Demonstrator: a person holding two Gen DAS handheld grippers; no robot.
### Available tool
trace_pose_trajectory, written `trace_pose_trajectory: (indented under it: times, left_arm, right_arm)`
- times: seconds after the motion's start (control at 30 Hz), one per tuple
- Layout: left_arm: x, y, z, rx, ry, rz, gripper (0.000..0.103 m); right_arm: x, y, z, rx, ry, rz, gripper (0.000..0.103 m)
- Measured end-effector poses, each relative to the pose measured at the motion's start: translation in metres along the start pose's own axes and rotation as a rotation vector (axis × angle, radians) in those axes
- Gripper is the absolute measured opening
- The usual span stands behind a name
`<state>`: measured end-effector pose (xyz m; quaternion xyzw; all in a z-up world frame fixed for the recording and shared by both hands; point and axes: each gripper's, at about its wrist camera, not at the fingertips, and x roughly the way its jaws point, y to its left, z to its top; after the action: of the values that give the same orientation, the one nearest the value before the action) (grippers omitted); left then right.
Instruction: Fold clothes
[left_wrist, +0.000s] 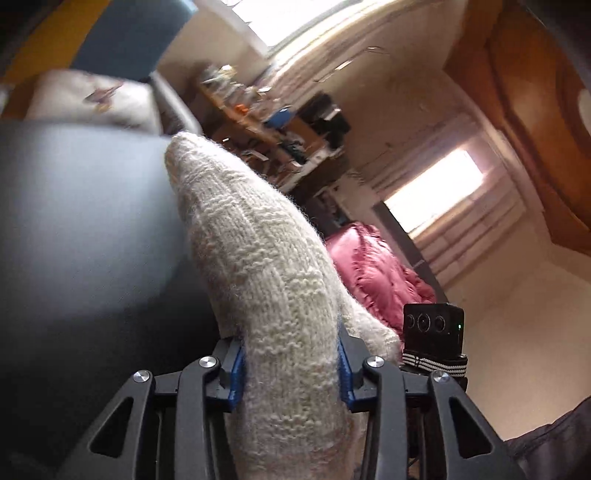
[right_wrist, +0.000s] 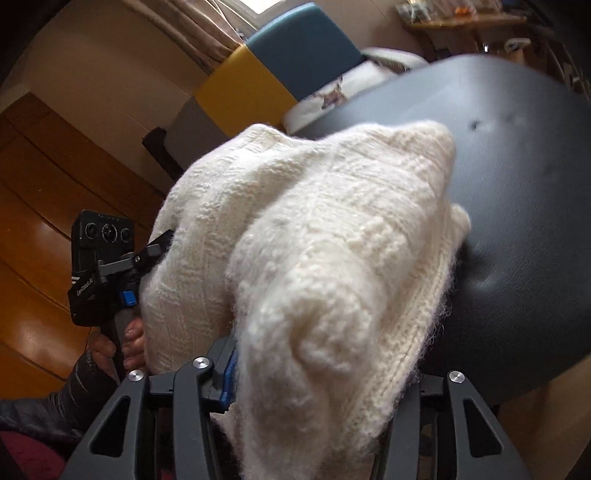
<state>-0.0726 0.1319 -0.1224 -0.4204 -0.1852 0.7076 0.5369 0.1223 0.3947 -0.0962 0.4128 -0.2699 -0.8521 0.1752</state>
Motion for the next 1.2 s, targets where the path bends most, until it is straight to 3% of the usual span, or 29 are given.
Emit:
trace_pose_trajectory:
  times: [0.23, 0.43, 0.5, 0.63, 0.7, 0.83, 0.97, 1.07, 1.2]
  left_arm:
    - [0.082, -0.048, 0.081, 0.149, 0.073, -0.062, 0.039]
    - [0.185, -0.069, 0.124, 0.203, 0.186, -0.032, 0.040]
    - [0.217, -0.056, 0.122, 0.196, 0.247, 0.017, 0.040]
    - [0.269, -0.006, 0.094, 0.184, 0.398, 0.243, 0.044]
    - [0.261, 0.011, 0.094, 0.107, 0.364, 0.183, 0.045]
    - [0.248, 0.007, 0.091, 0.136, 0.367, 0.206, 0.046]
    - [0.228, 0.007, 0.099, 0.079, 0.333, 0.215, 0.048]
    - [0.210, 0.001, 0.106, 0.099, 0.277, 0.255, 0.047]
    - [0.198, -0.026, 0.114, 0.112, 0.199, 0.263, 0.043]
  right_arm:
    - [-0.070, -0.015, 0.028, -0.010, -0.167, -0.081, 0.049]
    - [-0.109, -0.069, 0.051, 0.049, -0.231, -0.213, 0.049]
    - [-0.108, -0.095, 0.052, 0.095, -0.218, -0.239, 0.049]
    - [-0.096, -0.158, 0.036, 0.210, -0.124, -0.260, 0.049]
    - [-0.084, -0.171, 0.014, 0.249, -0.142, -0.213, 0.054]
    - [-0.094, -0.176, 0.000, 0.267, -0.198, -0.174, 0.054]
    - [-0.091, -0.176, -0.004, 0.279, -0.203, -0.166, 0.060]
    - [-0.108, -0.173, -0.009, 0.291, -0.219, -0.193, 0.069]
    - [-0.141, -0.143, -0.001, 0.190, -0.297, -0.293, 0.069]
